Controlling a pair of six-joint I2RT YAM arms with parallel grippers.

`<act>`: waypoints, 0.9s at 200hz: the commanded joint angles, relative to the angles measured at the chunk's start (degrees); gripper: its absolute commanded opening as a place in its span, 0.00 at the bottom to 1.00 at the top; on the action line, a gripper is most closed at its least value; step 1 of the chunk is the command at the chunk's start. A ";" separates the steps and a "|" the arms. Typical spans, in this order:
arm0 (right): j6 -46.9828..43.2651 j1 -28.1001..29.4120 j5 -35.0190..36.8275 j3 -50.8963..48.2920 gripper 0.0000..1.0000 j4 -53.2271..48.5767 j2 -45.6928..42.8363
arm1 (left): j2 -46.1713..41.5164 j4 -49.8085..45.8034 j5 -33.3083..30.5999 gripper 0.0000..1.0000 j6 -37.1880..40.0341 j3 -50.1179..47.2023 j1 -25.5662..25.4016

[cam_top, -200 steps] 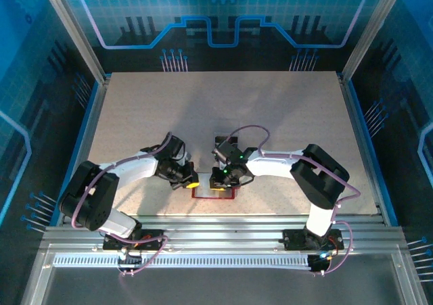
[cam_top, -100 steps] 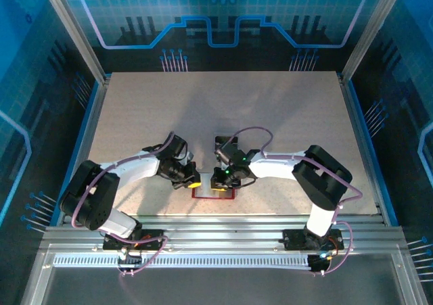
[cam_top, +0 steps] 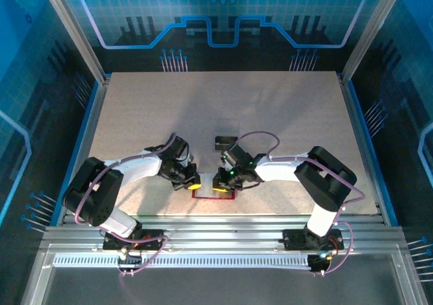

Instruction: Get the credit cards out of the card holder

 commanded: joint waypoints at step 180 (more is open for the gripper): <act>-1.13 -0.98 2.84 -0.39 0.19 -6.23 -7.49 | 1.13 -1.80 -0.36 0.01 -1.81 5.82 -2.94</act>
